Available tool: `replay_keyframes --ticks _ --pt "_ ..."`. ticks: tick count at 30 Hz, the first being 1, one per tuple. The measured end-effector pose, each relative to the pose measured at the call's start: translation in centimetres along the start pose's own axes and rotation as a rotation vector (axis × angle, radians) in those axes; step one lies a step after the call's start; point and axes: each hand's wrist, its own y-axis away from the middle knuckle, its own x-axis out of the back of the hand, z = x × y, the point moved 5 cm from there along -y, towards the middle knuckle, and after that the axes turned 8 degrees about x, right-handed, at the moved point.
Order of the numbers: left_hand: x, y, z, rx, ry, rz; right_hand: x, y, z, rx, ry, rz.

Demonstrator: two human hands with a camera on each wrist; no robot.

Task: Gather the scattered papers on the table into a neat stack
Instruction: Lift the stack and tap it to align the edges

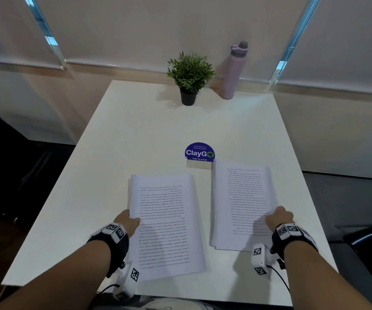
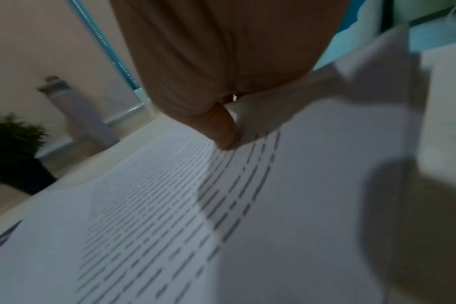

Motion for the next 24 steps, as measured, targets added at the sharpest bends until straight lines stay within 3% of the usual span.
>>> replay_keyframes --ticks 3,7,11,15,19,22,24 --pt "0.7 0.4 0.2 0.032 0.006 0.039 -0.2 1.1 -3.0 0.105 -0.081 -0.011" --pt "1.9 0.3 -0.3 0.093 0.082 0.076 2.3 4.0 -8.2 0.345 -0.221 0.103" --pt "1.9 -1.6 -1.3 0.109 0.276 0.024 7.4 9.2 -14.3 0.600 -0.065 0.296" --pt "1.8 -1.7 -1.1 0.102 0.305 0.027 10.6 14.9 -19.0 0.826 0.003 0.451" --pt "1.3 -4.0 -2.2 0.103 0.376 -0.001 7.0 16.6 -21.0 0.873 -0.072 0.269" --pt "0.4 -7.2 -4.1 0.205 0.515 -0.015 0.7 14.8 -20.2 0.720 -0.243 0.008" --pt "0.3 -6.5 -4.0 0.207 0.573 -0.033 -3.6 13.6 -19.2 0.639 -0.288 -0.129"
